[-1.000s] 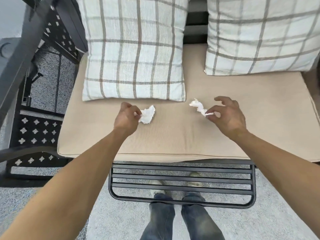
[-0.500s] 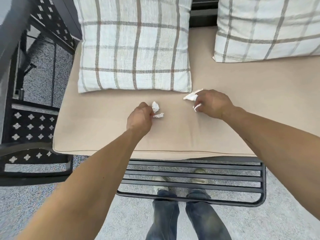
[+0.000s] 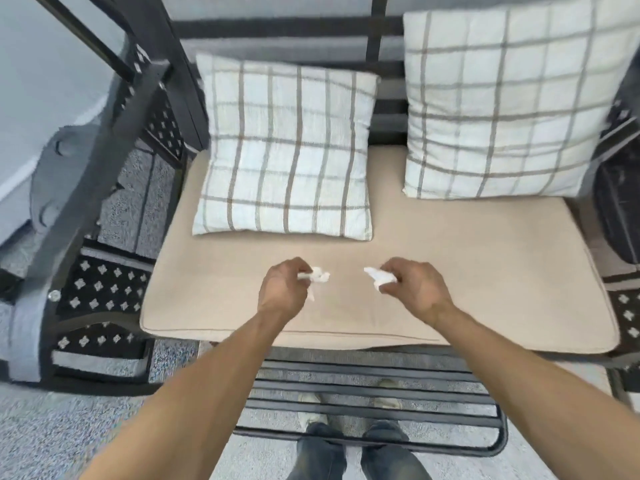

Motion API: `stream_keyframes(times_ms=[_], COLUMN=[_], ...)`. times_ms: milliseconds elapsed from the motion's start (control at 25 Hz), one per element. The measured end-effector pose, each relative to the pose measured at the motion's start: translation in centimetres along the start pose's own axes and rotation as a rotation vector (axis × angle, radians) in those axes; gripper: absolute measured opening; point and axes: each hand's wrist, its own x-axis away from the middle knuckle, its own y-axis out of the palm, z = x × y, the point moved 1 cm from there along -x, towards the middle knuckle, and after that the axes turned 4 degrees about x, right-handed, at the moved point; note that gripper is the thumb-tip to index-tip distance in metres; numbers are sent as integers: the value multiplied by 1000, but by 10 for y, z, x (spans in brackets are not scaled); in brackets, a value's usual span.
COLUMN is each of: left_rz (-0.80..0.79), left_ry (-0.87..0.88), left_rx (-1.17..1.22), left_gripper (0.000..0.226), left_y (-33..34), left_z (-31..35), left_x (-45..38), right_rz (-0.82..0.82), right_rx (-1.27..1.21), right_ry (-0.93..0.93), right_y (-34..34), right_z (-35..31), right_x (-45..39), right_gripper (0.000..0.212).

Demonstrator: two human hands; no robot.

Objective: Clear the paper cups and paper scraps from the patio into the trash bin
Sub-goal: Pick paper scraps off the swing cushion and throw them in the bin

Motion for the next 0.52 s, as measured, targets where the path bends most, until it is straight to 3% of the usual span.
stream_keyframes(times_ms=[120,320,520], left_rz=[45,175,408], left_ry=[2,175,287], left_rx=[172,267,343], left_gripper=[15,20,28], left_y=[-35,-114,-177], left_z=[31,70,91], left_x=[33,100,170], right_rz=[100,273,372], right_rx=[-33,-67,-131], right_ry=[-33,-144,-327], right_y=[-43,-114,-163], right_z=[-34,-109,-174], right_x=[39,96,148], right_gripper=[8,10,22])
